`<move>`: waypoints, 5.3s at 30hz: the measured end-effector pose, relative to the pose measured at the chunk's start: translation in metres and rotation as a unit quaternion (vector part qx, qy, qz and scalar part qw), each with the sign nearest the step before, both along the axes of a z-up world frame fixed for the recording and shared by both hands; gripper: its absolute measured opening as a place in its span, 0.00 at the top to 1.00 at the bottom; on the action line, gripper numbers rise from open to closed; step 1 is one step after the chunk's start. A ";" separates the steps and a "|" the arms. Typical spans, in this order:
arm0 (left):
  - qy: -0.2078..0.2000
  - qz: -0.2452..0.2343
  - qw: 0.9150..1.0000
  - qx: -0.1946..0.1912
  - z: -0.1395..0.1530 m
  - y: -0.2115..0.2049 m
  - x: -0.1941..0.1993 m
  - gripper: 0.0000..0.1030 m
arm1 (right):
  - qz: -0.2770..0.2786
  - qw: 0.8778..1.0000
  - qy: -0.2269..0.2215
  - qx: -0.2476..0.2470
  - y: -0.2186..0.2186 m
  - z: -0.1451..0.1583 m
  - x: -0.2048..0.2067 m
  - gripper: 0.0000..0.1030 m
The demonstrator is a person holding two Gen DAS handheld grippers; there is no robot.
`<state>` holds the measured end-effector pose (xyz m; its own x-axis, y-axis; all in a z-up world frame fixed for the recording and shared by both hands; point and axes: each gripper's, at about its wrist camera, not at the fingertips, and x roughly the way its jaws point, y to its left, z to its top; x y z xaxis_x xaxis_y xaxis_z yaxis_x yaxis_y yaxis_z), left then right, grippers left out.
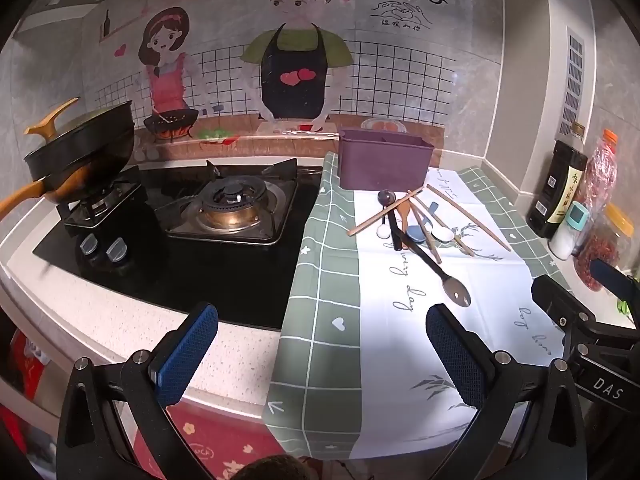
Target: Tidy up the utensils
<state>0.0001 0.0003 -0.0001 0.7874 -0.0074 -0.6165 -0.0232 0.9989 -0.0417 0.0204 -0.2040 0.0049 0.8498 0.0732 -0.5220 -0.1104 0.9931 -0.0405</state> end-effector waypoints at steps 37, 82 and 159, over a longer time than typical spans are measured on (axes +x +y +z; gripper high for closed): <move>-0.011 0.004 1.000 0.000 0.008 0.004 -0.001 0.00 | 0.000 1.000 -0.003 0.000 0.002 0.004 -0.004 0.02; -0.012 -0.001 1.000 0.006 0.010 -0.008 0.003 0.00 | -0.001 1.000 -0.005 0.000 0.004 0.007 -0.001 0.02; 0.218 -0.189 0.957 0.035 -0.071 -0.108 0.350 0.51 | 0.098 0.958 0.261 0.063 -0.089 -0.083 0.283 0.92</move>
